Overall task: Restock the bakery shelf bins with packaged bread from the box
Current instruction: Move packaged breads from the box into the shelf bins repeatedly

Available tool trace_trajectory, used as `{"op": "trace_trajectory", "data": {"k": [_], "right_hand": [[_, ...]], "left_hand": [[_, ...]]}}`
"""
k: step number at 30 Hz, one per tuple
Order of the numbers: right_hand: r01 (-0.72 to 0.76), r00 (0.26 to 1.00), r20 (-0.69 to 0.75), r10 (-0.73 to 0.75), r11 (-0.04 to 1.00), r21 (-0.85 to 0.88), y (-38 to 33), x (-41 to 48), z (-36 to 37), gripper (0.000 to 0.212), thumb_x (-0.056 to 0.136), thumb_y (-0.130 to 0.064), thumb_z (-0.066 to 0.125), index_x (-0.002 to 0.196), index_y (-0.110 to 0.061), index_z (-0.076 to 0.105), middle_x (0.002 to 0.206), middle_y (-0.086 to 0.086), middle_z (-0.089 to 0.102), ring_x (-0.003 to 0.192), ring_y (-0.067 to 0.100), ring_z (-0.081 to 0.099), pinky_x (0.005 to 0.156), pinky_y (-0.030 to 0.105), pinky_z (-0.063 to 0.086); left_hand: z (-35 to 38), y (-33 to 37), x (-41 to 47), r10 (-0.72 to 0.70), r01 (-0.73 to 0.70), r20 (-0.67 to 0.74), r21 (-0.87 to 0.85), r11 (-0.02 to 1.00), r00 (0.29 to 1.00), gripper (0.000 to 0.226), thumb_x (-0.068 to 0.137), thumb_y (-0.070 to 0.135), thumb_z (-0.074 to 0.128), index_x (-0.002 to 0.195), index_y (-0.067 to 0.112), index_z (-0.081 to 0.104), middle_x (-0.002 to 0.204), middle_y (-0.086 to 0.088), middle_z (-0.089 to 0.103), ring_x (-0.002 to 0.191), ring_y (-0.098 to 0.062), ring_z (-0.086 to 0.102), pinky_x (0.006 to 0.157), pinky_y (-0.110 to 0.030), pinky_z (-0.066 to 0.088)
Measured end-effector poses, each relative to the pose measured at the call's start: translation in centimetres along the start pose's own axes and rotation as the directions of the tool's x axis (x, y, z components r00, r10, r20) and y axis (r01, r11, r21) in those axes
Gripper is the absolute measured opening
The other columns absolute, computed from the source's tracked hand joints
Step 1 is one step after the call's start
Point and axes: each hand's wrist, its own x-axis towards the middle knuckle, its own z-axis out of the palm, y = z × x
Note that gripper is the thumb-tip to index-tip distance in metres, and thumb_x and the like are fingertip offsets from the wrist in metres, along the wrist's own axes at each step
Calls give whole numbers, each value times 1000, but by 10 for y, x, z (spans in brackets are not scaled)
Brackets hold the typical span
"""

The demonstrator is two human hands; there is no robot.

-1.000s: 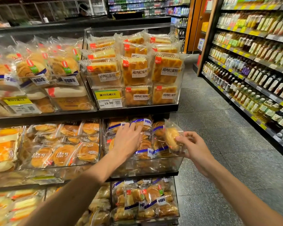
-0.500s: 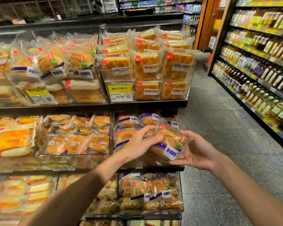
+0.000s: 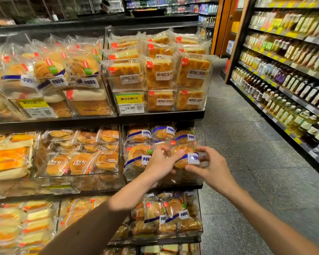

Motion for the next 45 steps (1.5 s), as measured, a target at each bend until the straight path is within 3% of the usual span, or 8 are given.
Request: {"op": "trace_trajectory", "data": {"k": [3, 9, 16, 25, 32, 36, 41, 45], "right_hand": [[14, 993, -113, -20, 999, -51, 1, 15, -5, 63, 81, -36, 80, 134, -10, 58, 118, 0, 49, 104, 19, 60, 98, 37, 50], [17, 979, -197, -46, 989, -145, -3, 48, -4, 48, 90, -31, 72, 130, -13, 52, 121, 5, 55, 110, 21, 55, 94, 34, 42], [101, 986, -91, -141, 932, -347, 9, 77, 16, 42, 87, -13, 72, 125, -8, 55, 121, 7, 59, 112, 24, 56, 95, 34, 42], [-39, 939, -281, -200, 748, -663, 24, 108, 30, 15, 91, -20, 67, 100, -8, 70, 103, 11, 58, 95, 31, 49, 76, 41, 40], [-88, 944, -294, -152, 740, -666, 23, 117, 32, 12, 92, -18, 64, 95, -7, 65, 100, 13, 53, 92, 31, 48, 74, 42, 38], [-59, 964, -236, -120, 771, -635, 24, 112, 26, 31, 94, -35, 60, 115, -12, 61, 110, 12, 52, 102, 31, 47, 83, 44, 43], [-69, 961, -259, -100, 819, -570, 20, 86, 25, 37, 92, -31, 62, 122, -9, 59, 113, 14, 54, 106, 33, 47, 85, 44, 42], [-99, 969, -243, -39, 842, -530, -6, 65, 29, 39, 90, -31, 63, 118, -4, 61, 114, 19, 55, 108, 39, 47, 86, 48, 43]], "left_hand": [[6, 13, 11, 46, -44, 59, -37, 998, 997, 62, 81, 41, 80, 131, 19, 49, 124, -1, 62, 105, -16, 68, 92, -40, 57], [13, 22, 43, 252, -225, 29, 553, 802, 967, 66, 91, 36, 68, 149, 23, 40, 141, -6, 50, 131, -23, 46, 109, -42, 39], [17, 15, 68, 337, -205, -43, 718, 665, 941, 52, 93, 31, 66, 133, 29, 33, 117, -6, 58, 107, -25, 59, 86, -45, 53], [32, 15, 87, 478, -180, -87, 856, 485, 874, 49, 102, 39, 49, 147, 21, 43, 125, -11, 51, 118, -28, 50, 89, -41, 51], [29, 15, 88, 456, -247, 0, 840, 484, 890, 56, 105, 29, 43, 155, 14, 24, 134, -13, 54, 125, -29, 47, 100, -42, 43], [20, 10, 81, 382, -245, 8, 780, 576, 924, 48, 103, 24, 45, 149, 21, 31, 132, -11, 53, 121, -27, 51, 94, -44, 48], [10, 17, 69, 309, -284, 108, 741, 609, 945, 49, 100, 15, 50, 148, 20, 41, 151, -4, 41, 139, -23, 38, 112, -43, 36], [-15, 38, 49, 393, -324, 59, 683, 654, 918, 22, 96, 16, 56, 114, 19, 68, 112, -4, 68, 105, -21, 61, 93, -41, 52]]}}
